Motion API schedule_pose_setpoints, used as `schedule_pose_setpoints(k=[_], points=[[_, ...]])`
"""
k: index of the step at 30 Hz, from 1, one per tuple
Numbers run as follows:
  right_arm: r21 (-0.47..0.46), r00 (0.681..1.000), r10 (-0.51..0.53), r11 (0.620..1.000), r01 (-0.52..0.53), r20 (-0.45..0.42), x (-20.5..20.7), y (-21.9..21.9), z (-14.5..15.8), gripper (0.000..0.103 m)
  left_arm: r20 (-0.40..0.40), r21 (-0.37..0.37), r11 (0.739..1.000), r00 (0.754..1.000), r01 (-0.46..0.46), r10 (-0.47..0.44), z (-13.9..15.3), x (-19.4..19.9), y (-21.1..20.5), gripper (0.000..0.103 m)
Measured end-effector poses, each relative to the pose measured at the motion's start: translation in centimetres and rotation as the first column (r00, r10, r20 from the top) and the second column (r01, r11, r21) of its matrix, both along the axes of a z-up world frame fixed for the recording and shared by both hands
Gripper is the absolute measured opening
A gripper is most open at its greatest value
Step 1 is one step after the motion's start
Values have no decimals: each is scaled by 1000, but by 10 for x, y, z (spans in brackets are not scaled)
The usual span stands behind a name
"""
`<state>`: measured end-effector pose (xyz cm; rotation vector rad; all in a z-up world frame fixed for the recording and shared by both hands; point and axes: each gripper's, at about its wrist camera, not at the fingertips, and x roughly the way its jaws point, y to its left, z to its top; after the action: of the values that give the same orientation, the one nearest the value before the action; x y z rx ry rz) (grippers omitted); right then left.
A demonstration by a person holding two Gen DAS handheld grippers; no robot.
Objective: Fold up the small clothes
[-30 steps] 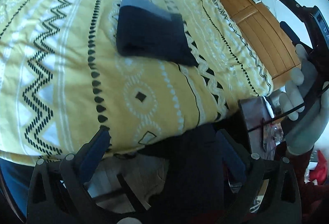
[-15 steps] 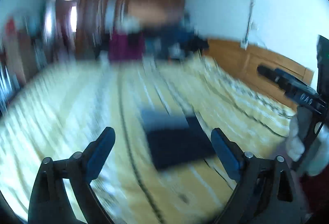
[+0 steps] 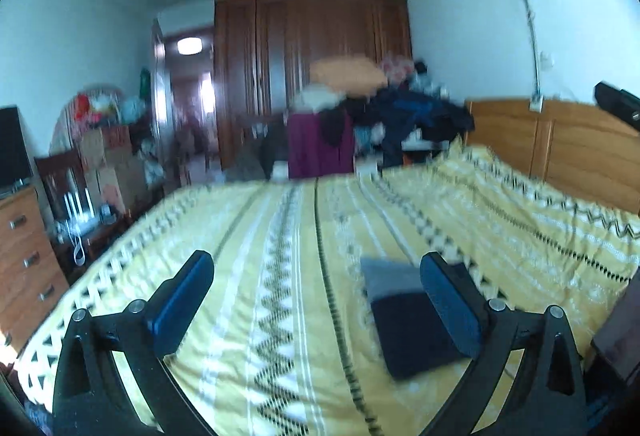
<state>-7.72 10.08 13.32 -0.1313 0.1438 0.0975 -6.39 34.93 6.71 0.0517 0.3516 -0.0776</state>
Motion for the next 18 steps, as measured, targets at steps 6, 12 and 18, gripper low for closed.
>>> schedule_pose_setpoints(k=[6, 12, 18], points=[[46, 964, 15, 999, -3, -265, 38, -5, -55, 103, -156, -2, 1000, 988, 12, -12, -42, 33, -15, 98], [82, 902, -47, 993, 91, -429, 54, -27, -100, 103, -183, -36, 996, 980, 78, -83, -55, 35, -33, 98], [121, 853, -51, 984, 132, -520, 60, -41, -120, 103, -194, -41, 995, 976, 96, -103, -55, 35, -48, 99]])
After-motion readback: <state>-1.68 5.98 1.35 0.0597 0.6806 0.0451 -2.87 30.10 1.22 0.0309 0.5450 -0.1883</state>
